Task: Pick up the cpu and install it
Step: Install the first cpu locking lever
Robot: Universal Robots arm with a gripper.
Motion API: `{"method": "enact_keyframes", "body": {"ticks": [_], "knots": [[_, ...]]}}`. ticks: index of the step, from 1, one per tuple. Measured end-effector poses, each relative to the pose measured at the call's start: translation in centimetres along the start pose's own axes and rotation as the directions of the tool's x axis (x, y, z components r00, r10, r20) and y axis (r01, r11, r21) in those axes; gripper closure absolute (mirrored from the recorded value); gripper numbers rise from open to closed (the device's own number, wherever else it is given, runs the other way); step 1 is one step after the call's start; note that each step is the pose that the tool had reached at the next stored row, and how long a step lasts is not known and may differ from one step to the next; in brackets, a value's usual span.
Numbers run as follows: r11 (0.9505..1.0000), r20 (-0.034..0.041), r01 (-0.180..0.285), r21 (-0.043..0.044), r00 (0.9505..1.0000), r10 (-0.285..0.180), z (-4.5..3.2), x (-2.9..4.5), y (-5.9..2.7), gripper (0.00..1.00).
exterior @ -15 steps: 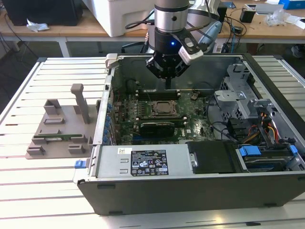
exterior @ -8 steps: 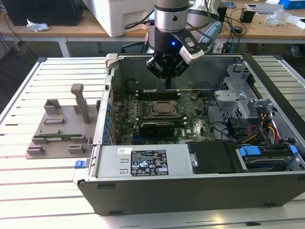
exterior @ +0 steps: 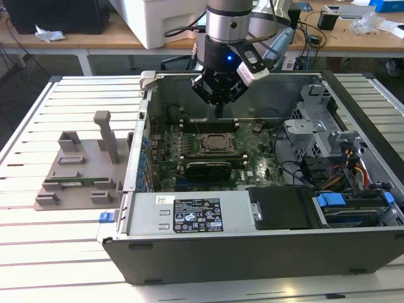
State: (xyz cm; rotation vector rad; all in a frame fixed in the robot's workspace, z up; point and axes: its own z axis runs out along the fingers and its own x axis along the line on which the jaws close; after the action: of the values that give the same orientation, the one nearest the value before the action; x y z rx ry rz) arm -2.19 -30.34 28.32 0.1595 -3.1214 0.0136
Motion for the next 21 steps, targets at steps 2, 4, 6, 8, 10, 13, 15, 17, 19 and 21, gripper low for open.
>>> {"method": "enact_keyframes", "body": {"ticks": [2,4,6,8,10,13,15,17,19,21], "knots": [[1.0,0.0,-0.002,0.0,1.0,0.002,0.0,0.0,0.0,0.89],[1.0,0.0,-0.003,-0.0001,1.0,0.003,0.0,0.03,0.0,0.89],[1.0,0.0002,-0.003,-0.0002,1.0,0.003,0.02,0.44,0.05,0.89],[1.0,0.0,-0.003,-0.0002,1.0,0.003,0.02,1.14,0.12,0.89],[1.0,0.0,-0.003,-0.0001,1.0,0.003,0.03,1.75,0.18,0.89],[1.0,0.0,-0.003,-0.0001,1.0,0.003,0.03,2.16,0.22,0.89],[1.0,-0.0001,-0.003,-0.0001,1.0,0.003,0.04,2.45,0.25,0.89],[1.0,0.0,-0.003,-0.0001,1.0,0.003,0.04,2.61,0.27,0.89],[1.0,0.0001,-0.003,-0.0001,1.0,0.003,0.05,2.82,0.29,0.89],[1.0,0.0,-0.003,-0.0001,1.0,0.003,0.05,2.94,0.3,0.89]]}}
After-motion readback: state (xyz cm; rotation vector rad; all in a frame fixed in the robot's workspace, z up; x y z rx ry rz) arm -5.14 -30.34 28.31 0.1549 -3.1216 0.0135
